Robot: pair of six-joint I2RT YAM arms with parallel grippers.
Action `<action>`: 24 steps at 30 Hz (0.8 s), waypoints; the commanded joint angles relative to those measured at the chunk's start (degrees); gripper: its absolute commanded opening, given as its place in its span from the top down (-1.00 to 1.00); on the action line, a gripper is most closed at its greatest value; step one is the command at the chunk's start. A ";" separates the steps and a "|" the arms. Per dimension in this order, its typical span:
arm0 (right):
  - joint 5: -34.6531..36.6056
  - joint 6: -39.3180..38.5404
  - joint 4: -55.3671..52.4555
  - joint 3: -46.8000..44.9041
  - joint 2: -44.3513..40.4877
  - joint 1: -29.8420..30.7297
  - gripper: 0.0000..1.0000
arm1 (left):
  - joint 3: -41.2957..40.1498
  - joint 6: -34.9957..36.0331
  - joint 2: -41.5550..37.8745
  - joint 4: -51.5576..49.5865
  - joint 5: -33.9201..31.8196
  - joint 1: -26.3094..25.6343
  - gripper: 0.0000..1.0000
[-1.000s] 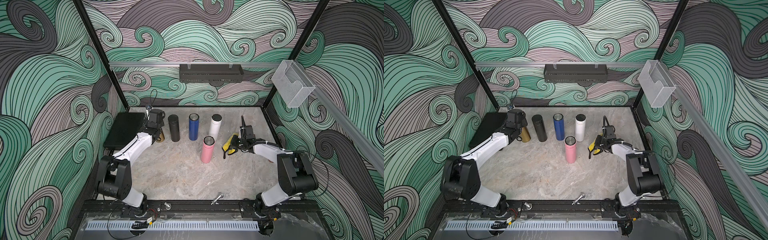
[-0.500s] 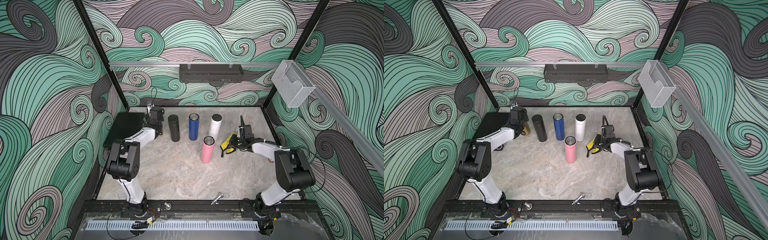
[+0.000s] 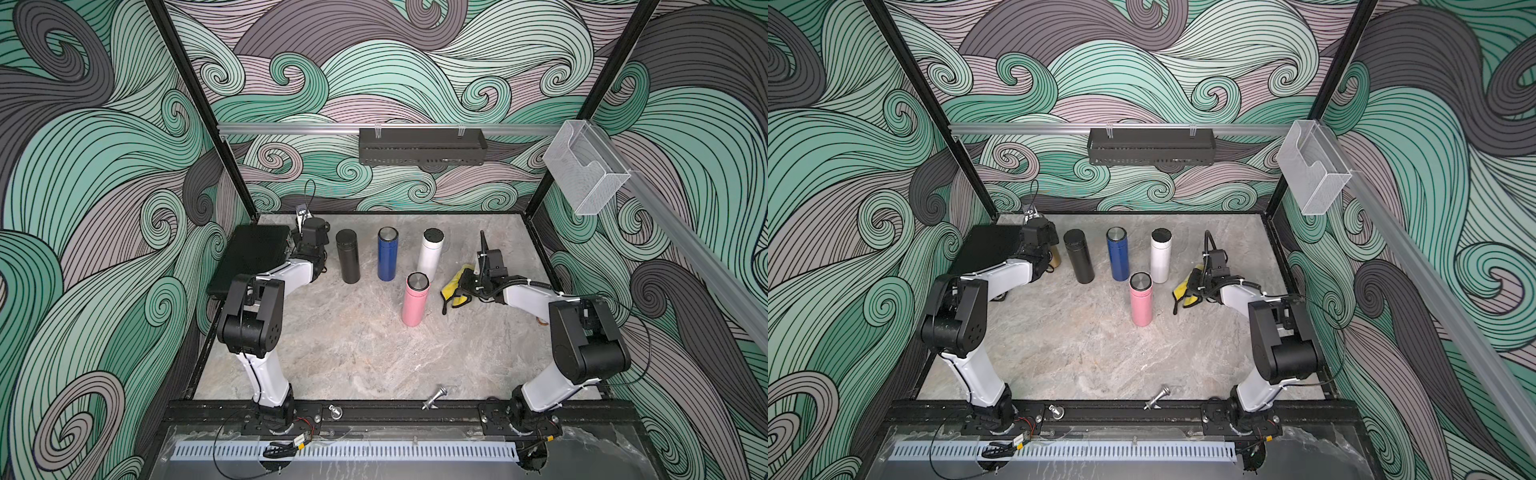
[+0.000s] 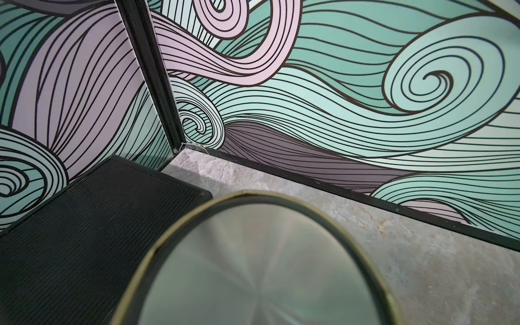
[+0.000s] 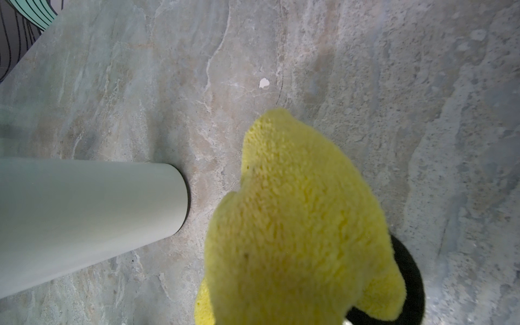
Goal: Wipe the surface of the thermos
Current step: Place the thermos at the center of the board.
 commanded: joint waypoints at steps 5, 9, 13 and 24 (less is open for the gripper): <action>-0.13 0.77 -0.14 1.80 0.95 0.57 0.82 | -1.62 0.70 -1.63 3.00 -1.10 0.27 -0.05; 0.80 0.64 -1.17 2.14 1.19 0.64 0.73 | -2.50 0.79 -2.27 3.09 -1.67 0.27 -0.37; 1.51 0.63 -1.74 2.38 1.45 0.69 0.47 | -3.43 0.69 -3.20 3.39 -1.72 0.27 -0.65; 2.33 0.38 -3.65 3.72 1.78 1.00 -0.34 | -4.62 -1.15 -7.66 0.20 -2.72 0.10 -0.97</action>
